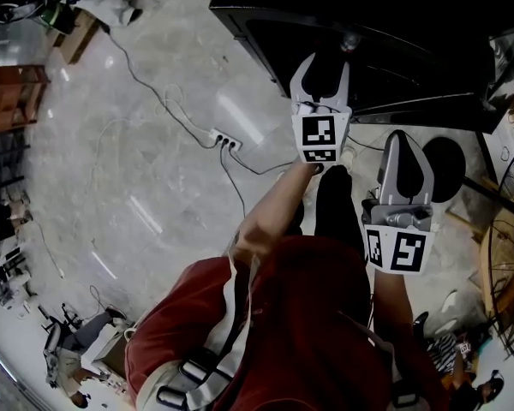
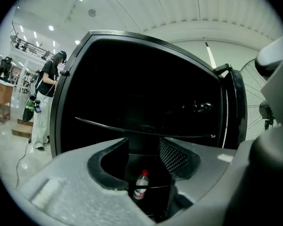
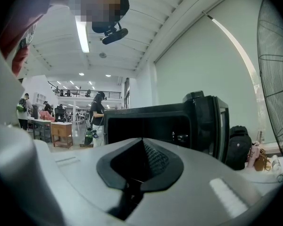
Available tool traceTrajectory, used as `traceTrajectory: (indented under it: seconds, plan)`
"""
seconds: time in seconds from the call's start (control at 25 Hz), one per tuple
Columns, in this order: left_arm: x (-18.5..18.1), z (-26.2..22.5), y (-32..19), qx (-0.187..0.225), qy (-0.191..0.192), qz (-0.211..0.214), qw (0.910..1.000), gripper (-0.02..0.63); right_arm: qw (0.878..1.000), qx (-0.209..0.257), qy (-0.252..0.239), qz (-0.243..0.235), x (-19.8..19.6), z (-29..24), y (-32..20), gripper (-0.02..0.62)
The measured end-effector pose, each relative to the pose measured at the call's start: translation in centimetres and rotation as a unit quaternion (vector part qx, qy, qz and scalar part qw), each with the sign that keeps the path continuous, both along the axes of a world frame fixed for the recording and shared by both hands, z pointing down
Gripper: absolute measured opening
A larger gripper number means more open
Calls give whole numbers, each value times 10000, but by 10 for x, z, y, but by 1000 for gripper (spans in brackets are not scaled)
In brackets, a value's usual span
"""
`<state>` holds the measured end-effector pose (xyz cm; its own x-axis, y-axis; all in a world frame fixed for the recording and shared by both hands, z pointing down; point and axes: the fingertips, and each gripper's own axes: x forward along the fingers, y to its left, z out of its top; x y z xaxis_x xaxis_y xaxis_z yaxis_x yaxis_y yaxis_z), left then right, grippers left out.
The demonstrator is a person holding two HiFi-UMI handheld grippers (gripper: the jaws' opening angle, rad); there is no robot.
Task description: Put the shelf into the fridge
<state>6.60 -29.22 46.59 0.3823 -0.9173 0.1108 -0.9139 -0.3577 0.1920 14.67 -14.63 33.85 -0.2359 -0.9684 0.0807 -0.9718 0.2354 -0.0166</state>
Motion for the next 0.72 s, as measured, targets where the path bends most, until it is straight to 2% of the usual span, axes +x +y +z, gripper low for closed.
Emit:
traceTrajectory:
  seconds: [0.32,0.72]
  plan:
    - [-4,-12,8,237,-109,-139,9996,210,9999,24,9,-101,-7,-2,-2,-2]
    - [-4,-10,2,238,-121,-150,9995,210,10000,3,-16,-81,-9,1,3,-2]
